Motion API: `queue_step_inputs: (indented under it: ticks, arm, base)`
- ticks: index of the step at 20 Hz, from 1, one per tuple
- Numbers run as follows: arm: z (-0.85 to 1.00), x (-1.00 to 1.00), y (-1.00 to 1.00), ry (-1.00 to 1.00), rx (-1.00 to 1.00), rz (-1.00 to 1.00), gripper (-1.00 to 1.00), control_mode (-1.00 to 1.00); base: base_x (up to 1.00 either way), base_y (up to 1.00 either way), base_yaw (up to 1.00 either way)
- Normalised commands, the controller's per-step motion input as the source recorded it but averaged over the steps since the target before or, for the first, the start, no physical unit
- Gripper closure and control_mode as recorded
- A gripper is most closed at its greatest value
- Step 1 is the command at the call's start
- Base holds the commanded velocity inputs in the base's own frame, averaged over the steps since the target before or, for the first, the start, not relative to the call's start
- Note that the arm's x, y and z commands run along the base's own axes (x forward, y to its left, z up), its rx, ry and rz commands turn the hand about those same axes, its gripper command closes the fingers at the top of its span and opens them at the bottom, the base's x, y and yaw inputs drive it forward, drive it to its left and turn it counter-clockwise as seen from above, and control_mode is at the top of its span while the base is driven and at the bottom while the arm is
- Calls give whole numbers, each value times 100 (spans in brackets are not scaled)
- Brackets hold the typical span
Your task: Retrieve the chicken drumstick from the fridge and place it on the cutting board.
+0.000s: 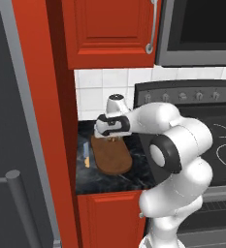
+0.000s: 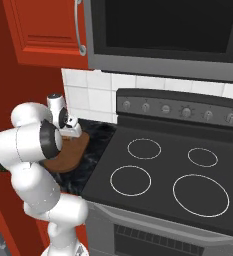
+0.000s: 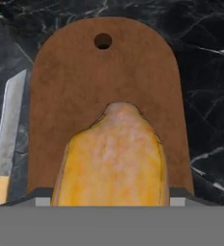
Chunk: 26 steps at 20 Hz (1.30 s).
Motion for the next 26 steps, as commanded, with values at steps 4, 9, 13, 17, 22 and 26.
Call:
queue_step_inputs:
  ticks: [4, 9, 13, 17, 22, 26]
  arm:
    - [-67, 45, -3, -7, 0, 0, 100, -100]
    - [-51, 28, 0, -1, 0, 0, 100, -100]
    - [-21, 15, 0, 0, 0, 0, 100, -100]
    - [-9, 7, 0, 0, 0, 0, -100, -100]
    - [-3, 1, 0, 0, 0, 0, -100, -100]
    - [3, -1, -1, 0, 0, 0, -100, -100]
  base:
    - [0, 0, 0]
    - [0, 0, 0]
    - [0, 0, 0]
    - [0, 0, 0]
    - [0, 0, 0]
    - [0, 0, 0]
